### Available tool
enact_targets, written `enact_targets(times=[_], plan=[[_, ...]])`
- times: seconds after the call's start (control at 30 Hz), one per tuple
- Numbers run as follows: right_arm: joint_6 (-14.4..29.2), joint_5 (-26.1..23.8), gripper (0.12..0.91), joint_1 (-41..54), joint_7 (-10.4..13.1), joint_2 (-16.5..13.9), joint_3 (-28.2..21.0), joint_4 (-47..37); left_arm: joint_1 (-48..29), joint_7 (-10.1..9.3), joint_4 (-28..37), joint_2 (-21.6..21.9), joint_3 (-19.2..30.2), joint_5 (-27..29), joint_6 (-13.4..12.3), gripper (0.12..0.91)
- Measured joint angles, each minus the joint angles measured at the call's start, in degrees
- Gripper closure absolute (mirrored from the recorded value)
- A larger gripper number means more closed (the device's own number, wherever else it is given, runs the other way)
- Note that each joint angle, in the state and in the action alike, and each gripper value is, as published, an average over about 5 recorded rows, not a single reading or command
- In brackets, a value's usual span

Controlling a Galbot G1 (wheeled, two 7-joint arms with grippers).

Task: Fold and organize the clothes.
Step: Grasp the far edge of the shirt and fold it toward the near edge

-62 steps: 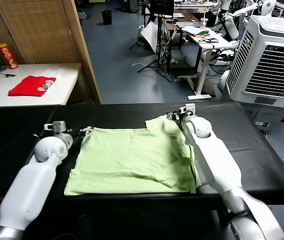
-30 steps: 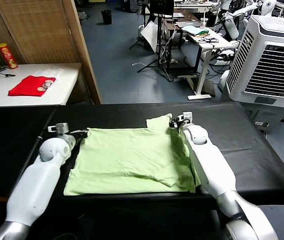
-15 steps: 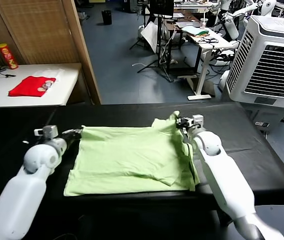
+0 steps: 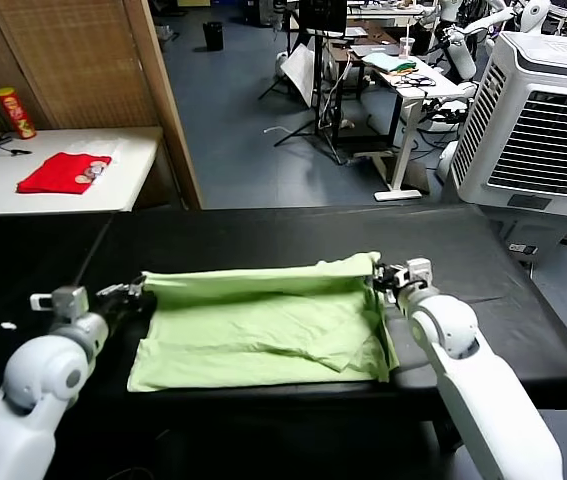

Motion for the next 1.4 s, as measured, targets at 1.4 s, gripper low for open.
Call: enact_targets(times=[1.4], plan=[[0.0,1.9,0.632,-14.0,-1.5,-5.6,4.1,12.8,19.0,-1.26,-10.0,-3.6,-4.4,9.8,3.9,0.731]])
